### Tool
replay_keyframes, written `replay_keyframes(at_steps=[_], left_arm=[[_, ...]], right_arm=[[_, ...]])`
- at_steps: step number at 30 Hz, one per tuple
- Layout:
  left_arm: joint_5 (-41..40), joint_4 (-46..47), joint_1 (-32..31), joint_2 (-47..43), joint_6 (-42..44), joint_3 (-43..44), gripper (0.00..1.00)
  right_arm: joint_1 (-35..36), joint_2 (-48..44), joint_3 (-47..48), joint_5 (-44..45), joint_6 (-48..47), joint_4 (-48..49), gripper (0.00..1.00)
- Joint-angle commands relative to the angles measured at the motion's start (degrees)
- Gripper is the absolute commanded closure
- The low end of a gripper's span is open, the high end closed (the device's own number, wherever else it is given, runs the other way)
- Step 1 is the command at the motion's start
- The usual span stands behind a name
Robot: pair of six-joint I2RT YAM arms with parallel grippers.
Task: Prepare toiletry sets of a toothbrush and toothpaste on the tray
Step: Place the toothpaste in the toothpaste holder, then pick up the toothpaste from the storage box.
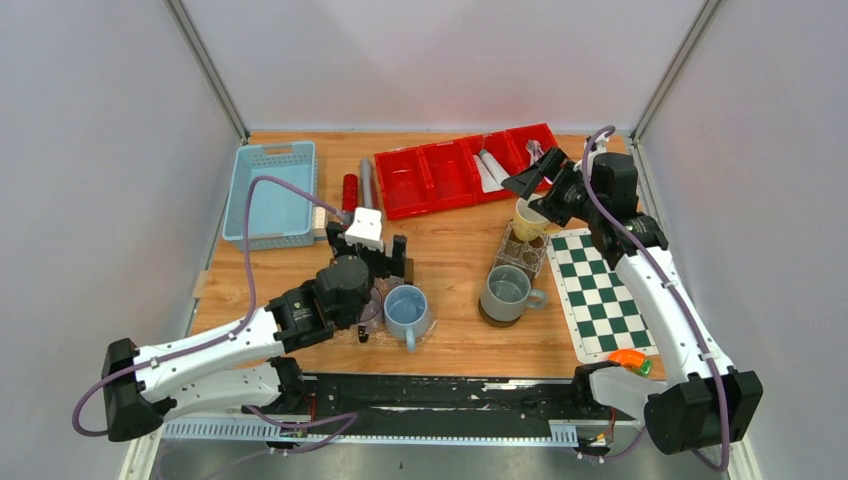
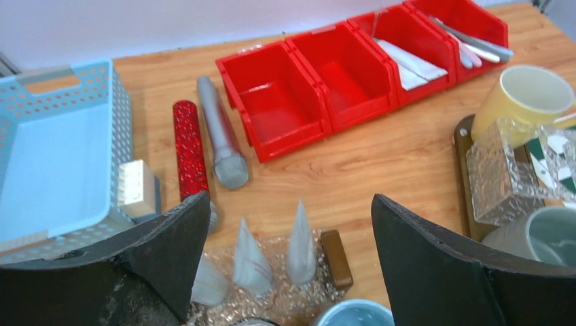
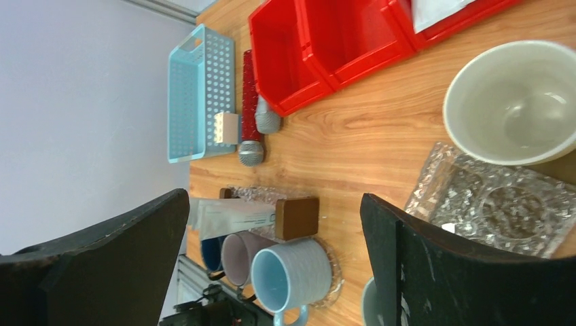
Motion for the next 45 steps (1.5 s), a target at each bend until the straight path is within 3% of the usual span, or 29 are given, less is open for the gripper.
replay_keyframes(at_steps=[1,7,14,21,26,34,45], left_arm=[[6.52,-12.67,4.72,-0.27,-2.24,8.68,0.04],[15.96,-19.66,13.61,0.59,3.32,16.75,0.0],[31.15,-26.23,30.99,2.42,7.07,25.07,0.0],[36.01,-27.18,39.94,3.41,6.81,24.92,0.0],[36.44,-24.58,42.61,2.51,7.39,21.05,0.0],[36.84,-21.27,45.19,0.34,7.68,16.76,0.0],[36.15,-20.06,46.07,-0.05,8.18,15.75,0.0]], right_arm=[[-1.48,1.04,-0.03,1.39,-4.83,3.12,0.0],[-3.49,6.24,3.81,-2.7,-12.03,3.1,0.0],[-3.5,16.87,12.04,-0.06,-22.41,2.94,0.03],[-3.13,30.08,21.86,0.62,-34.72,1.73,0.11],[-1.9,38.51,27.51,3.59,-48.41,0.72,0.16],[2.23,45.74,29.21,9.31,-71.91,0.84,0.16],[7.48,50.99,28.74,15.71,-88.76,2.31,0.28]])
